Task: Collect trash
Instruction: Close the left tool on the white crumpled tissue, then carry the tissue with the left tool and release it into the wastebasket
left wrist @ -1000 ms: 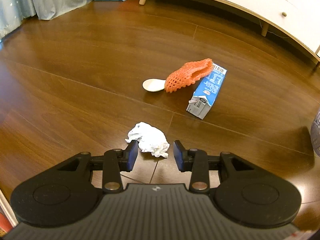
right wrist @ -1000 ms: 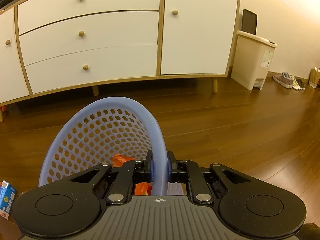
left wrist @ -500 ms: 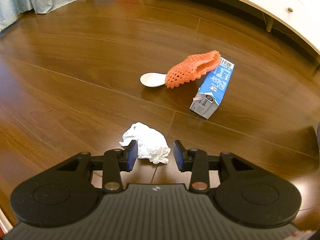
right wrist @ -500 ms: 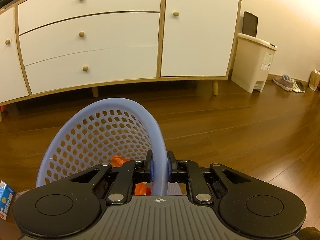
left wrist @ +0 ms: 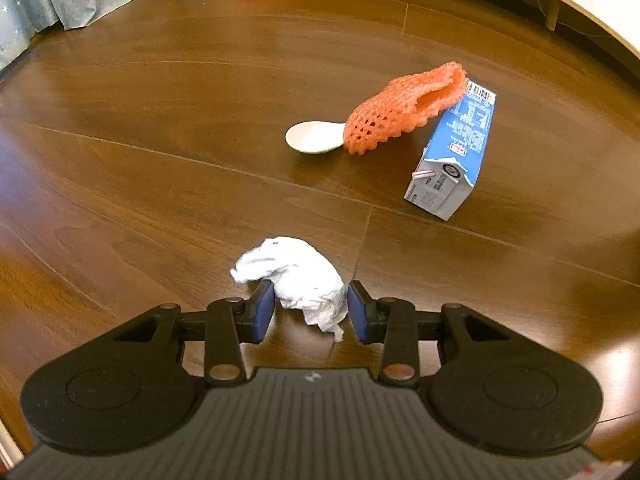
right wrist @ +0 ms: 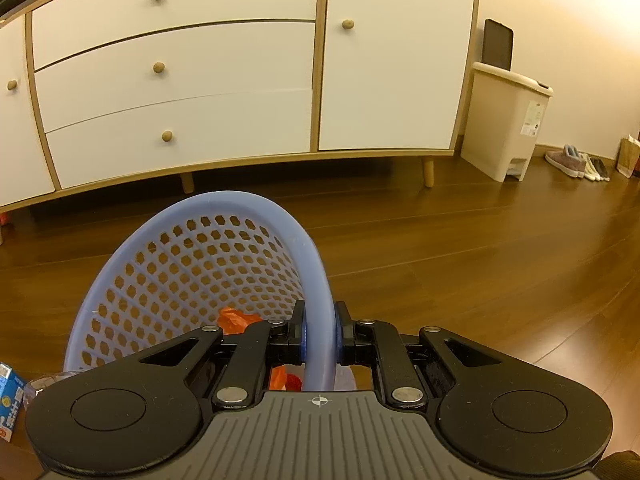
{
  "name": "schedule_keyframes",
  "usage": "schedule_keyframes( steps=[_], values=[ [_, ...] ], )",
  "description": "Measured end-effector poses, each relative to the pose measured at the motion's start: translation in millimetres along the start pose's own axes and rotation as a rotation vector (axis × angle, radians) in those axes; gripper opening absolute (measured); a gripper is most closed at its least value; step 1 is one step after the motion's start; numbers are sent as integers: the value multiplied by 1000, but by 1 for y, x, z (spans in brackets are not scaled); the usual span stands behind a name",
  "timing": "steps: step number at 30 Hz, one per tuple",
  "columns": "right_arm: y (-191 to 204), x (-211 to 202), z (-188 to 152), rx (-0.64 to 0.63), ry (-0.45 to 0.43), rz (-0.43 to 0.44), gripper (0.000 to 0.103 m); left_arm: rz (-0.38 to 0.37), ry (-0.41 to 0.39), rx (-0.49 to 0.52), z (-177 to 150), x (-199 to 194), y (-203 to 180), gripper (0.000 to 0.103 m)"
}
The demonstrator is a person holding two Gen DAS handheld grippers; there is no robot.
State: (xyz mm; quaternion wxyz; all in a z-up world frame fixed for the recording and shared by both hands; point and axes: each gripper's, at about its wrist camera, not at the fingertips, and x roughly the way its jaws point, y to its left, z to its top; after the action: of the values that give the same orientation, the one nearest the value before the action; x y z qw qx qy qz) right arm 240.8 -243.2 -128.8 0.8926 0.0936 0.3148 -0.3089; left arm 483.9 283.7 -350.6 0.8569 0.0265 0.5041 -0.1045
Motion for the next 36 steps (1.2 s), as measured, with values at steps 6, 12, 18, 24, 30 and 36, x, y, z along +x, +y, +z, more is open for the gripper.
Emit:
schedule_keyframes(
  steps=[6,12,18,24,30,36],
  values=[
    [-3,3,2,2,4,10,9,-11,-4,15,1,-2,-2,25],
    [-2,3,3,11,6,27,9,-45,-57,21,12,-23,-11,24],
    [-3,2,4,13,10,55,9,-118,-160,71,35,-62,-39,24],
    [-2,3,5,-9,10,73,9,-201,-252,116,60,-100,-73,24],
    [-5,6,5,-24,7,87,9,-314,-320,192,80,-139,-127,24],
    [-3,7,3,-52,-6,103,9,-457,-368,318,87,-174,-204,24]
  ],
)
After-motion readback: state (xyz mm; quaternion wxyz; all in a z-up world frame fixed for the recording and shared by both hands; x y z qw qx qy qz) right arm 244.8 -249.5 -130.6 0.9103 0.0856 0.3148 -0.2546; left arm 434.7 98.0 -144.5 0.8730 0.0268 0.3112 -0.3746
